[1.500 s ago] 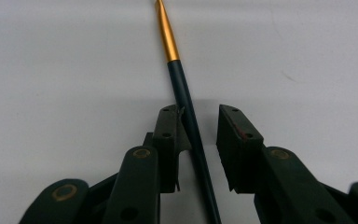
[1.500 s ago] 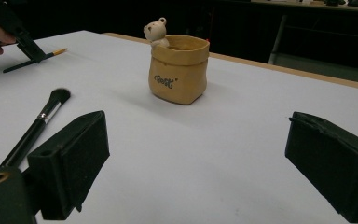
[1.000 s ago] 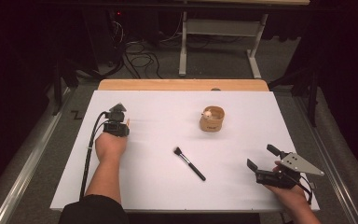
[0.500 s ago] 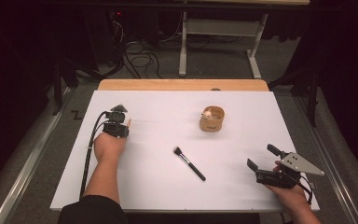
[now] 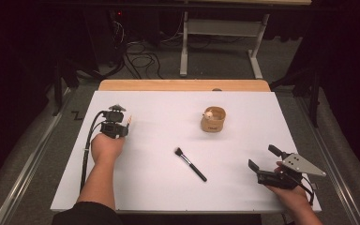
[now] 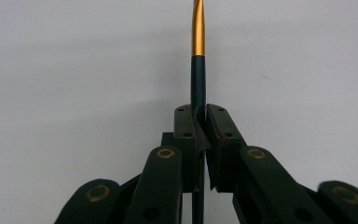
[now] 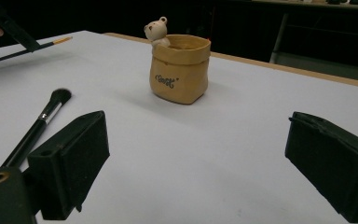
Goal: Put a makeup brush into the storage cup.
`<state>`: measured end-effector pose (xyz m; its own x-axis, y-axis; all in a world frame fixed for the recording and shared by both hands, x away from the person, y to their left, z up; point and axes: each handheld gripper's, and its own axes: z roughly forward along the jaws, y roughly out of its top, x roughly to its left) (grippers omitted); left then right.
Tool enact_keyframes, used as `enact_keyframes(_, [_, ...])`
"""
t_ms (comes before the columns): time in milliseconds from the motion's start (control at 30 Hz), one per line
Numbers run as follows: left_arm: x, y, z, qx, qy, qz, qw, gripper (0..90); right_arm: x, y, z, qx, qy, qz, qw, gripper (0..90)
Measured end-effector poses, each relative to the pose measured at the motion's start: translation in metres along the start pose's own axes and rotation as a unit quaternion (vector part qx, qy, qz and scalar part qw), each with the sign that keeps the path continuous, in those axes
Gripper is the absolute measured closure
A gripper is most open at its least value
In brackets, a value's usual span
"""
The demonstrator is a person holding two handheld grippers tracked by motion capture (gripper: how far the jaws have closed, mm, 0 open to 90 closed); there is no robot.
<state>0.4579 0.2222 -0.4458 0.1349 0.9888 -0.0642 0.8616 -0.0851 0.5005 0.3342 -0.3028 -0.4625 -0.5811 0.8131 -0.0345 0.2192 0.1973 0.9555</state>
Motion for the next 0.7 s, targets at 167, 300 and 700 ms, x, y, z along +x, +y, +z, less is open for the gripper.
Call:
enact_keyframes(167, [-0.003, -0.001, -0.007, -0.024, -0.021, 0.004, 0.9995, 83.5, 0.001, 0.000, 0.000, 0.001, 0.000, -0.001, 1.0000, 6.6])
enact_keyframes(300, [-0.009, -0.003, -0.011, -0.053, -0.033, 0.016, 0.9980, 83.5, 0.000, 0.000, 0.000, 0.000, -0.001, 0.000, 1.0000, 6.6])
enact_keyframes(700, [-0.017, -0.007, -0.017, -0.097, -0.053, 0.030, 0.9935, 83.5, 0.000, -0.001, 0.001, 0.001, -0.001, -0.002, 1.0000, 6.6])
